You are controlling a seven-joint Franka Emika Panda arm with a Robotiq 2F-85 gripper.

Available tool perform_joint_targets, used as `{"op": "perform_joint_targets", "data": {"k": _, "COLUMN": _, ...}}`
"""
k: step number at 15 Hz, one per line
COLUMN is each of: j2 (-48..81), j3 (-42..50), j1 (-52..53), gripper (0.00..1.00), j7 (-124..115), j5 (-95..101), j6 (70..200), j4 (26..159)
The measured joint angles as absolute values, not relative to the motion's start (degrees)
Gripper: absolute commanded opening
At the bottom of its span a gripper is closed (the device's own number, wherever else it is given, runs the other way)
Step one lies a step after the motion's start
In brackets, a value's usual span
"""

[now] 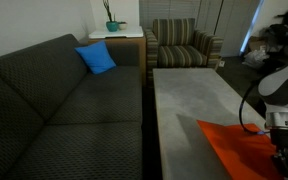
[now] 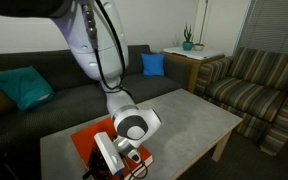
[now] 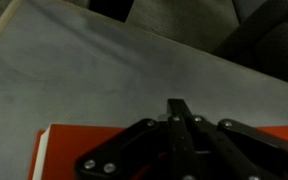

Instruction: Open the first cover of the book

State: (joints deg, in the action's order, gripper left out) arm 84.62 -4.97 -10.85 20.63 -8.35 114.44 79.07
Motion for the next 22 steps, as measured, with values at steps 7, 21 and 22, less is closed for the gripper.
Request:
{"op": "perform_joint_targets", "data": {"k": 7, "j2": 83.45, "j3": -8.24, "j1": -15.1, "gripper": 0.0, "j7": 20.64, "j5": -16.06, "j6": 123.47, "j4": 83.21}}
{"op": "perform_joint_targets", "data": {"k": 21, "j2": 81.33, "j3": -8.91, "j1": -16.3, "gripper": 0.0, "j7": 20.56, "j5": -17.06, "j6": 134.56, "j4": 83.0}}
{"op": "perform_joint_targets", "data": {"k": 22, "j2": 81.22, "j3": -8.7, "j1": -16.19, "gripper": 0.0, "j7": 20.51, "j5": -16.7, "j6": 135.36, "j4": 82.8}}
